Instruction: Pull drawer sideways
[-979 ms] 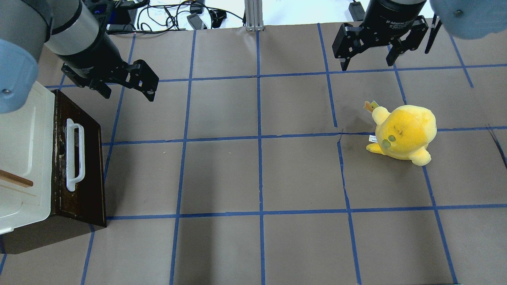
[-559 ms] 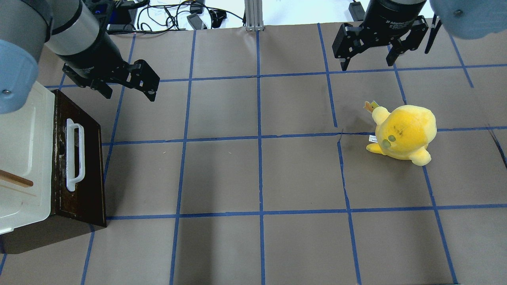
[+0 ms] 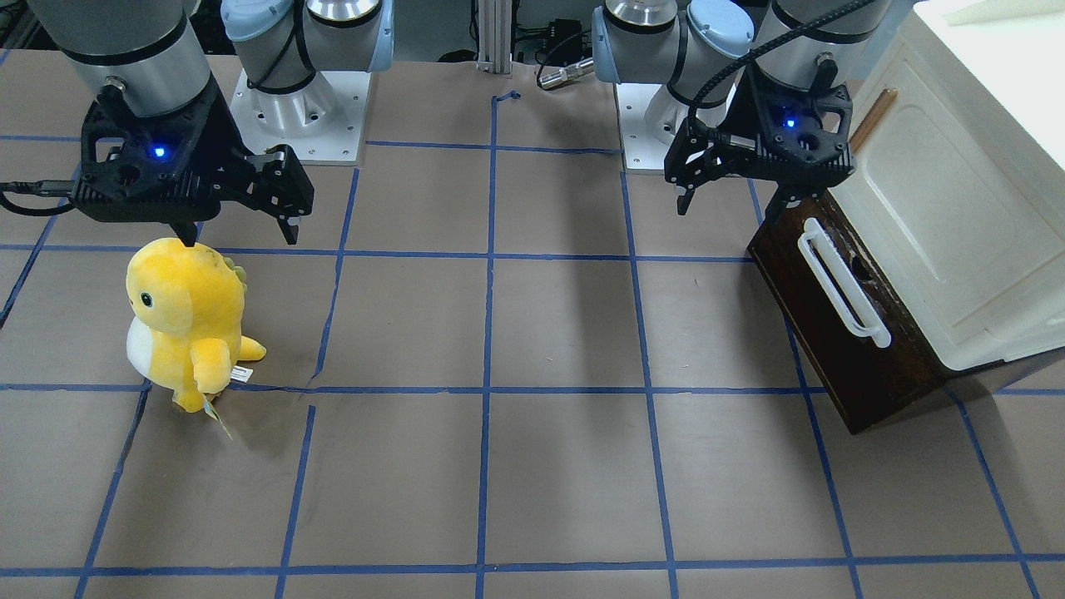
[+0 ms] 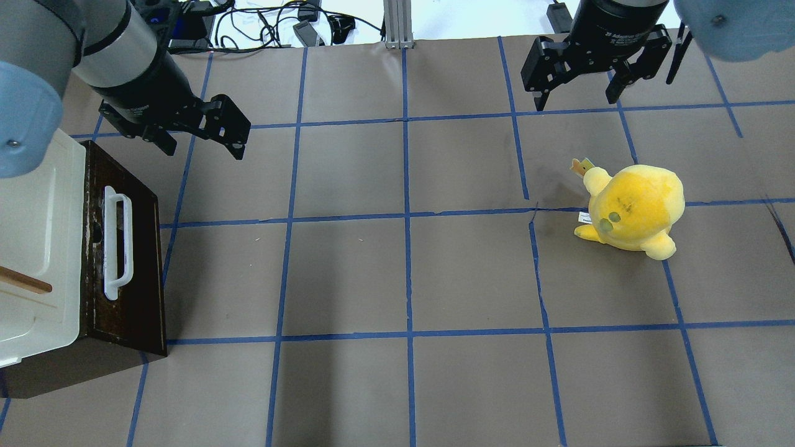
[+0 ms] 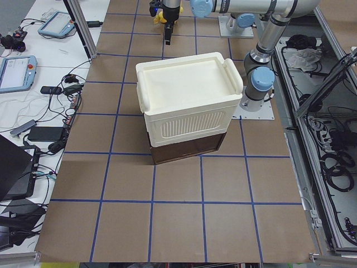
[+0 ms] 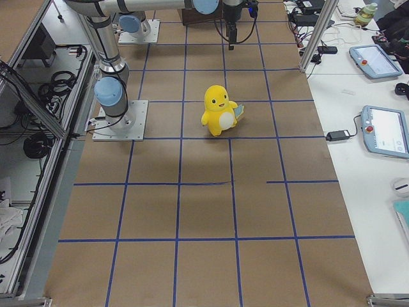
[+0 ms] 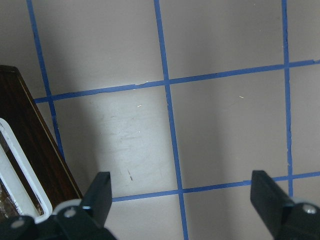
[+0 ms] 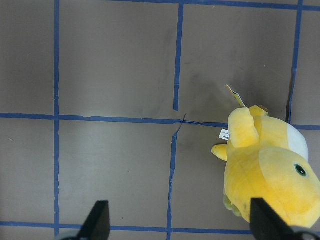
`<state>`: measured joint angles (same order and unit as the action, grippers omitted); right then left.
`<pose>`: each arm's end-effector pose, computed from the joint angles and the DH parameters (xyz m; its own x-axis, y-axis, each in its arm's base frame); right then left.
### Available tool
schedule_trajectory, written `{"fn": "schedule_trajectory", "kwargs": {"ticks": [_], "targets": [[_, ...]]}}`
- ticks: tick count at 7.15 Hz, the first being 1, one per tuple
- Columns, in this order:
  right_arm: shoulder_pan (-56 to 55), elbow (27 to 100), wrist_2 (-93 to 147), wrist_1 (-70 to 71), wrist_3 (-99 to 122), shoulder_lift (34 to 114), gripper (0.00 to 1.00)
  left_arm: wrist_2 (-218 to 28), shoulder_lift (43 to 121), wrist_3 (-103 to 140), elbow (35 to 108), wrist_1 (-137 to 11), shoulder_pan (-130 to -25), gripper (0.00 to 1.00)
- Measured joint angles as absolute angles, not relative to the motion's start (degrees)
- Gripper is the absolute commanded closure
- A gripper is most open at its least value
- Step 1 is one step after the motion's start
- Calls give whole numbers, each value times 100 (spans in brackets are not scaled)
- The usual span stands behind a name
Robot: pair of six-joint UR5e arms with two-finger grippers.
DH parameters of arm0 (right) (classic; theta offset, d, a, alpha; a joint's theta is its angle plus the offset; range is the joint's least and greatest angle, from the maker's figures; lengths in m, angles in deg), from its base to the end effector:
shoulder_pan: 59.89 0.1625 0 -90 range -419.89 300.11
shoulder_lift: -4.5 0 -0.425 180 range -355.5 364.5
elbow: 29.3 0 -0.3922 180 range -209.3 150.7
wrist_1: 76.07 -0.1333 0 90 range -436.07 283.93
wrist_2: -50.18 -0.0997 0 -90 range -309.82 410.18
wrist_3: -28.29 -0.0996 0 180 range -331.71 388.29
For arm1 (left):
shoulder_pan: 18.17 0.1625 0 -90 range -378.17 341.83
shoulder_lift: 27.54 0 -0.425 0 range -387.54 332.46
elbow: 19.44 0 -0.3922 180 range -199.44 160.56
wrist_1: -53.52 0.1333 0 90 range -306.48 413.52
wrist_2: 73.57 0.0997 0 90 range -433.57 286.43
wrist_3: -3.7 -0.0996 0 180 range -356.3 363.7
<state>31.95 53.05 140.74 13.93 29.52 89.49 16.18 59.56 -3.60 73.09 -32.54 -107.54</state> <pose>0.1494 -0.5286 0.5090 -0.9985 -0.0531 0.0107 -0.0535 0.9975 -0.0458 -0.1285 -0.4790 0.4977 -0.9932 0.1161 -0.0052 0.1162 0.9904 -0.0751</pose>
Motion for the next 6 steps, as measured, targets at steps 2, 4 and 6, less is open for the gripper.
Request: {"fn": "schedule_trajectory", "kwargs": {"ticks": [2, 4, 6], "targets": [[3195, 5305, 14072, 1393, 2954, 8949, 0, 1603, 6004, -369, 7302, -3233, -10704, 0], [3195, 5305, 14075, 1393, 2954, 8949, 0, 1607, 6031, -356, 7300, -3239, -10679, 0], [3195, 5305, 14074, 1393, 2953, 8949, 0, 1616, 6088, -295, 7315, -3218, -10679, 0]]}}
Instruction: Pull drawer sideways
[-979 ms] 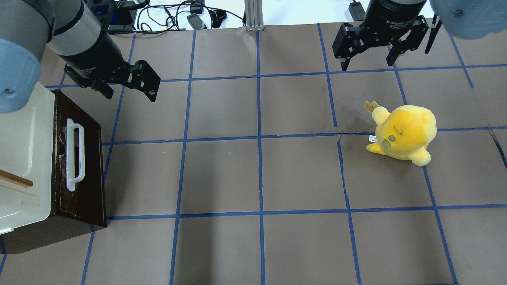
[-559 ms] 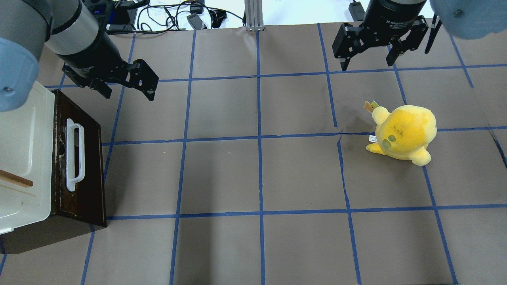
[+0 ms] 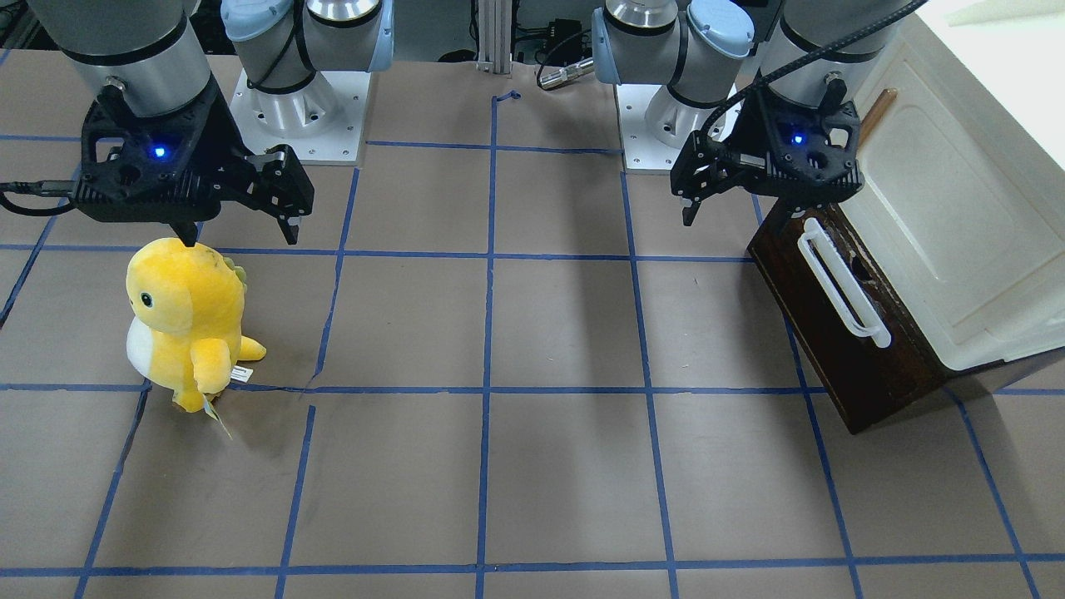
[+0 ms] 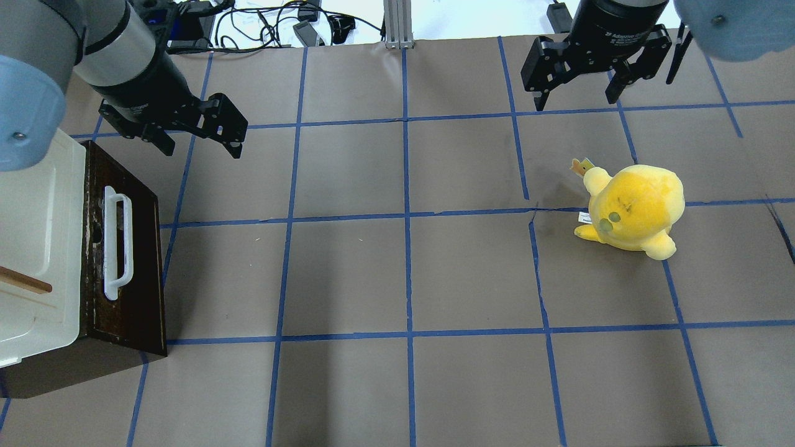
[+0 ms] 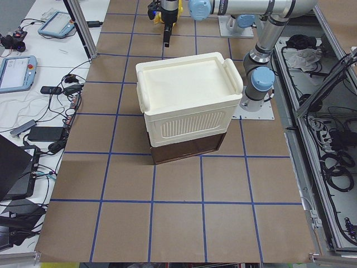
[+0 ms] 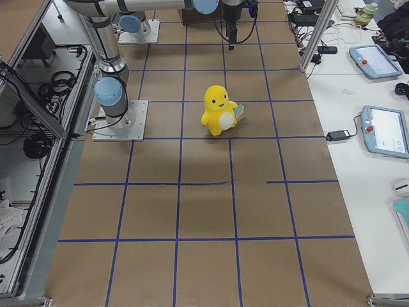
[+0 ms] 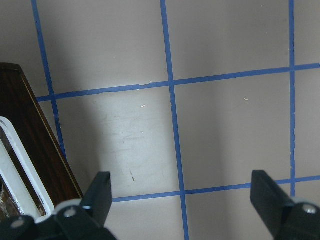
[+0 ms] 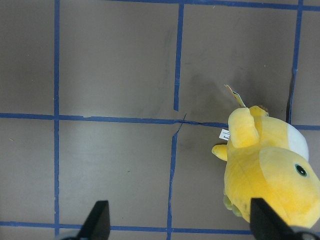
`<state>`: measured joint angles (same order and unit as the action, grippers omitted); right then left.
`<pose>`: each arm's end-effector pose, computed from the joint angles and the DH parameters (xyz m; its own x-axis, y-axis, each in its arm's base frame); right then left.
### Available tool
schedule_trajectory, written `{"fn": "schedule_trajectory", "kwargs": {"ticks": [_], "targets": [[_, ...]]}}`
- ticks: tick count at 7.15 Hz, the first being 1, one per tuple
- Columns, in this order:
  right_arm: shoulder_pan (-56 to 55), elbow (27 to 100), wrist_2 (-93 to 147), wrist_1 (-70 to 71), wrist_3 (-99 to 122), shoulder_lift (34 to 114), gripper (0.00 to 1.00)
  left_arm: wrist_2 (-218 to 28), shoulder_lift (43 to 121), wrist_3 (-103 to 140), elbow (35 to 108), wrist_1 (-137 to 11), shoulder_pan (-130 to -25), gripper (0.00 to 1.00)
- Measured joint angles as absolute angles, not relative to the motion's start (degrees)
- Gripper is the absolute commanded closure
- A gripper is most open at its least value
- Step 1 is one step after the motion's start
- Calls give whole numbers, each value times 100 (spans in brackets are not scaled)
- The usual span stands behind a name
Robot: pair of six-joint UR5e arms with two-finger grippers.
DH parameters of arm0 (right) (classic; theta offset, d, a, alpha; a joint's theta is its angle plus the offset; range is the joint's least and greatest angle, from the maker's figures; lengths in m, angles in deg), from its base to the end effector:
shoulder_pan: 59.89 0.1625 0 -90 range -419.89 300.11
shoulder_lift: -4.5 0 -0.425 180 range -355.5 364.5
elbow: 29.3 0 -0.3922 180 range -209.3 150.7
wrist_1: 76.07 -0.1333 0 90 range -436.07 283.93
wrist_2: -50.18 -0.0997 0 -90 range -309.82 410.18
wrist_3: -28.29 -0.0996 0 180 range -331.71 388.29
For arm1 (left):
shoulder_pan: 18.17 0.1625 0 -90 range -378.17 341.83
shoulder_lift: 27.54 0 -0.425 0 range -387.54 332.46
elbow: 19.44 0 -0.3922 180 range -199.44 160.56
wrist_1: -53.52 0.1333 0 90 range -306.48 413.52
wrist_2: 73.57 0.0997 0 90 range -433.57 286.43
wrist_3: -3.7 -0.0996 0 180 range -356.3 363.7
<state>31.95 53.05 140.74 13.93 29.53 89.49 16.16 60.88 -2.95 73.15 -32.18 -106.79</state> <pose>0.1494 -0.5286 0.5090 -0.9985 -0.0533 0.0108 -0.0537 0.9975 -0.0458 -0.1220 -0.4888 0.4867 -0.9958 0.0919 -0.0020 0.0919 0.9941 -0.0575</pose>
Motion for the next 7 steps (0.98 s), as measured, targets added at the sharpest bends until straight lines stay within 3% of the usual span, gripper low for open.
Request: {"fn": "schedule_trajectory", "kwargs": {"ticks": [7], "targets": [[3195, 5305, 14077, 1393, 2952, 8949, 0, 2671, 7015, 598, 7698, -2140, -10723, 0]]}}
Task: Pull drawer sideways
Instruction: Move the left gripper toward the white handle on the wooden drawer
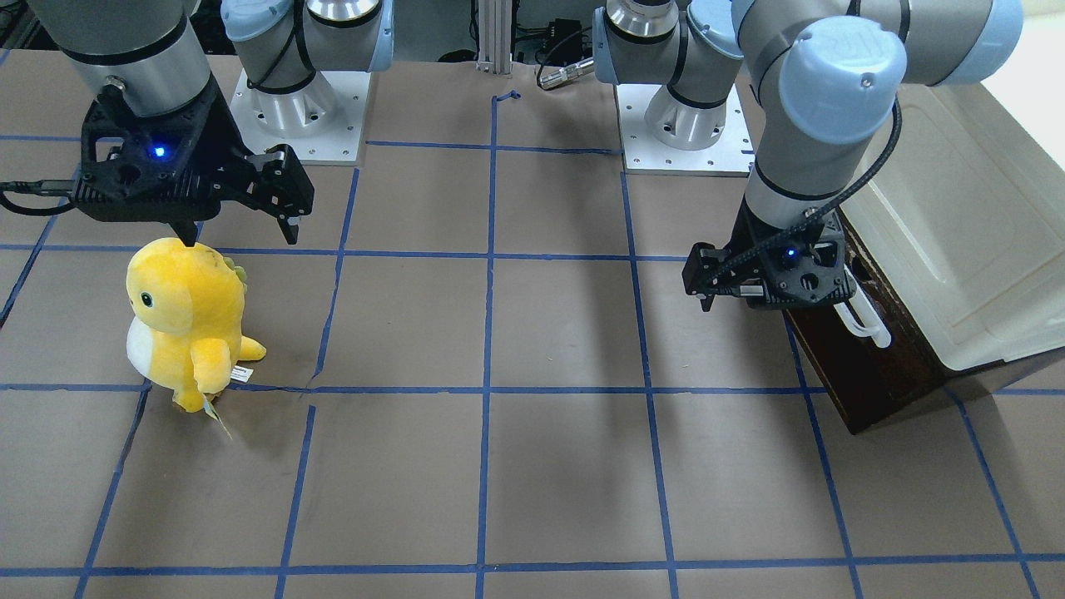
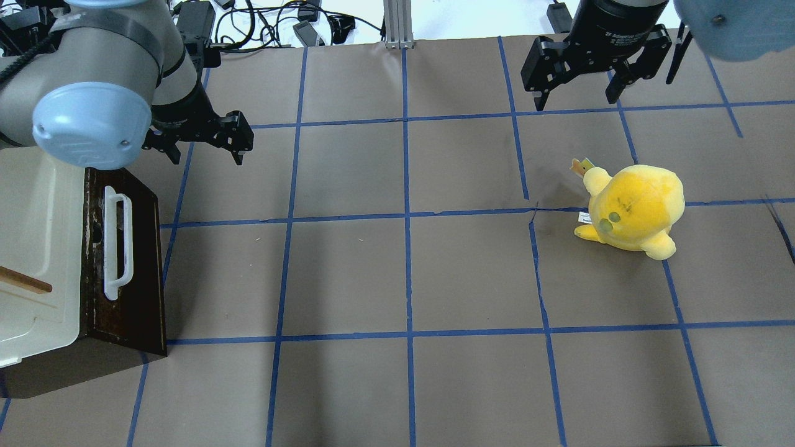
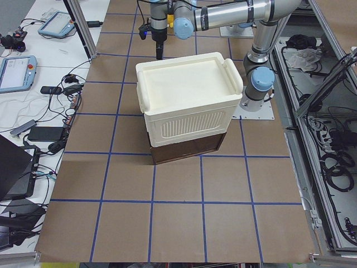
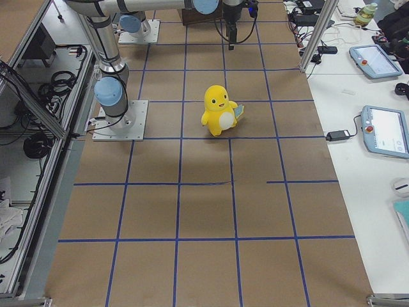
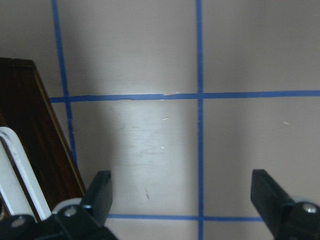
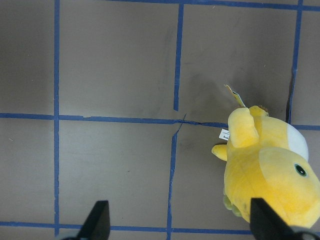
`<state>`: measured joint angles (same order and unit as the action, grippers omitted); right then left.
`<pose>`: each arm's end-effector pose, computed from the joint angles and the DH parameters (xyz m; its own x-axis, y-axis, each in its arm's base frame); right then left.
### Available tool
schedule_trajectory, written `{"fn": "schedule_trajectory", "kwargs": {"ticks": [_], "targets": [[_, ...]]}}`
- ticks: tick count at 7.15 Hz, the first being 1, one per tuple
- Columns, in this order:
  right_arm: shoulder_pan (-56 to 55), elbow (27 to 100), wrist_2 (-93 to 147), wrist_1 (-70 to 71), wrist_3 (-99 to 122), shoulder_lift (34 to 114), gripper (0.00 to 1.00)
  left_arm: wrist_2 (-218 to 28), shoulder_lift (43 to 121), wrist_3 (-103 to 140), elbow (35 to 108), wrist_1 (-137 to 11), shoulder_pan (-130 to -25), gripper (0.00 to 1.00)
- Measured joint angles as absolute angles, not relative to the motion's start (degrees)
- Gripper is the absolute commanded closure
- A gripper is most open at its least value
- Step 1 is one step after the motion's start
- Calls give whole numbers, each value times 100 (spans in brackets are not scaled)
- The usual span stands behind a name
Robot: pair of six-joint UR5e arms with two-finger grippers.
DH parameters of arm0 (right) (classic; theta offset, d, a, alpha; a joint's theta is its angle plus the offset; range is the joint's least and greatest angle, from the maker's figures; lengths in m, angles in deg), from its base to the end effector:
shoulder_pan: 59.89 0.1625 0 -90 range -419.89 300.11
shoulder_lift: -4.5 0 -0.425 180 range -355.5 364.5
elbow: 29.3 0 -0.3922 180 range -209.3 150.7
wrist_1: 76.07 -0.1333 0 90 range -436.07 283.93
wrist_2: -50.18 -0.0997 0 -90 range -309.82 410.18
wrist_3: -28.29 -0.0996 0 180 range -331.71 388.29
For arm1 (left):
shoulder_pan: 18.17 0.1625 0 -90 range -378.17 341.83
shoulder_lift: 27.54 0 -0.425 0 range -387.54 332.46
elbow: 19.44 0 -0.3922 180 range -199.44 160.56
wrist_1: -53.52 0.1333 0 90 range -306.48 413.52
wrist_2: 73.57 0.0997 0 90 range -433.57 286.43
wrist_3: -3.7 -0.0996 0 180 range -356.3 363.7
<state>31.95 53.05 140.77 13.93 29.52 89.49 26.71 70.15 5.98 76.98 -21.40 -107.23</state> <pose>0.1493 -0.5286 0.5090 -0.9985 -0.0531 0.0113 -0.0535 0.9975 -0.0458 -0.1067 -0.5404 0.3918 -0.9823 -0.0589 -0.1776 -0.0555 0.9982 -0.0240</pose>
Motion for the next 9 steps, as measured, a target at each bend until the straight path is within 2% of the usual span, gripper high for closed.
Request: {"fn": "schedule_trajectory", "kwargs": {"ticks": [5, 9], "targets": [[3195, 5305, 14078, 1393, 2952, 8949, 0, 4251, 7943, 1810, 7849, -2040, -10833, 0], [3195, 5305, 14076, 1393, 2953, 8949, 0, 5511, 8245, 3373, 7982, -2452, -11122, 0]]}}
